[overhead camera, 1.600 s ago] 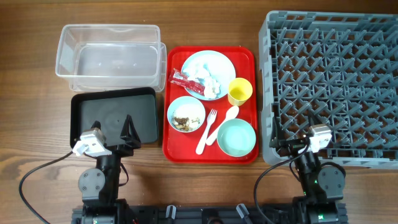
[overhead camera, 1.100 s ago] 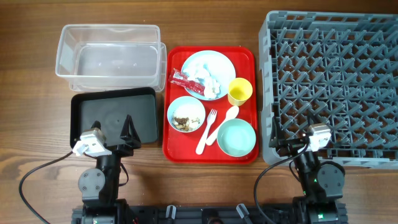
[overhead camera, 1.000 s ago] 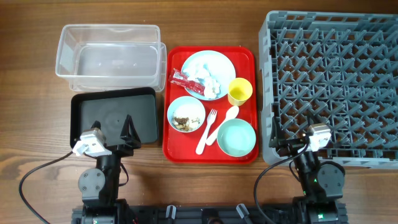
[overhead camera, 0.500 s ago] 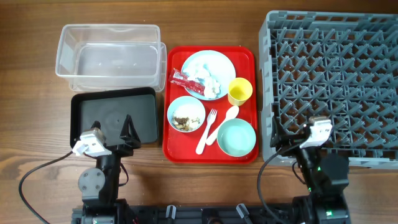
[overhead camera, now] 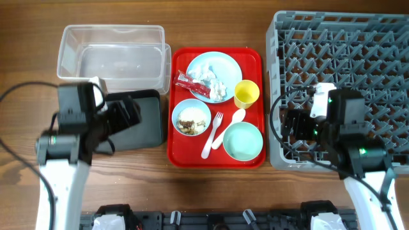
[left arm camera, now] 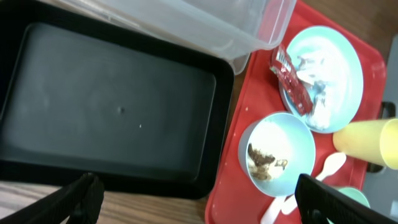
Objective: Sort waste into correct bins and load items into the dishwasher rack
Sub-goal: 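Grasp the white tissue on the plate with the left gripper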
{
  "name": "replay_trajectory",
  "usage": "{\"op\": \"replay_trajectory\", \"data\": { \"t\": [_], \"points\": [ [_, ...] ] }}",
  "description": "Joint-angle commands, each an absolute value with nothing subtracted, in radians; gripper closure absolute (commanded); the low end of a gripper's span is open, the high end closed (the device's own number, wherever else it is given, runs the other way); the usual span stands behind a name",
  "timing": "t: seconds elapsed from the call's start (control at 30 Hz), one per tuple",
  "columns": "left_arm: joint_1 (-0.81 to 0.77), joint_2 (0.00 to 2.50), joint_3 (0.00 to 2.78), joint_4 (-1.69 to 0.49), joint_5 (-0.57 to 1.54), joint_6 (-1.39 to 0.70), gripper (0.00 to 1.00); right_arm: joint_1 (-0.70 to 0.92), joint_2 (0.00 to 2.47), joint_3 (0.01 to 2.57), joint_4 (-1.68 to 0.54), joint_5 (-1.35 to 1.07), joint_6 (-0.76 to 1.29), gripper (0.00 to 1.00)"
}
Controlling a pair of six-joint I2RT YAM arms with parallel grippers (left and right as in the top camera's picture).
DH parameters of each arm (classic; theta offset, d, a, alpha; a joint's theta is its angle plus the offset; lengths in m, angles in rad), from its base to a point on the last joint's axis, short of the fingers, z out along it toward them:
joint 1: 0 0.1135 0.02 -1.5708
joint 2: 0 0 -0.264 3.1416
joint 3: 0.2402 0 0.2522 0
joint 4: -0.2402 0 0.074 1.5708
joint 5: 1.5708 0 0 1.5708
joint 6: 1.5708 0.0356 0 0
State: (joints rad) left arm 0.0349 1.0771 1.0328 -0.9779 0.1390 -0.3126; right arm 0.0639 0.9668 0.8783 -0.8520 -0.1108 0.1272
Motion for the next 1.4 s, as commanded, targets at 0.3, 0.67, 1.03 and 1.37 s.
{"op": "replay_trajectory", "data": {
  "t": [0.3, 0.67, 1.03, 1.37],
  "points": [
    [-0.163, 1.377, 1.219, -0.663, 0.188, -0.301, 0.03, 0.069, 0.983, 0.909, -0.869, -0.120, 0.133, 0.00],
    [-0.441, 1.822, 1.240, -0.230, -0.010, -0.265, 0.02, 0.069, 0.983, 0.909, -0.878, -0.120, 0.134, 0.00],
    [-0.442, 1.947, 1.240, -0.191, -0.009, -0.269, 0.96, 0.069, 0.983, 0.909, -0.881, -0.120, 0.134, 0.00],
    [-0.260, 1.588, 1.246, -0.245, -0.081, -0.268, 0.96, 0.069, 0.983, 0.909, -0.884, -0.120, 0.133, 0.00]
  ]
}}
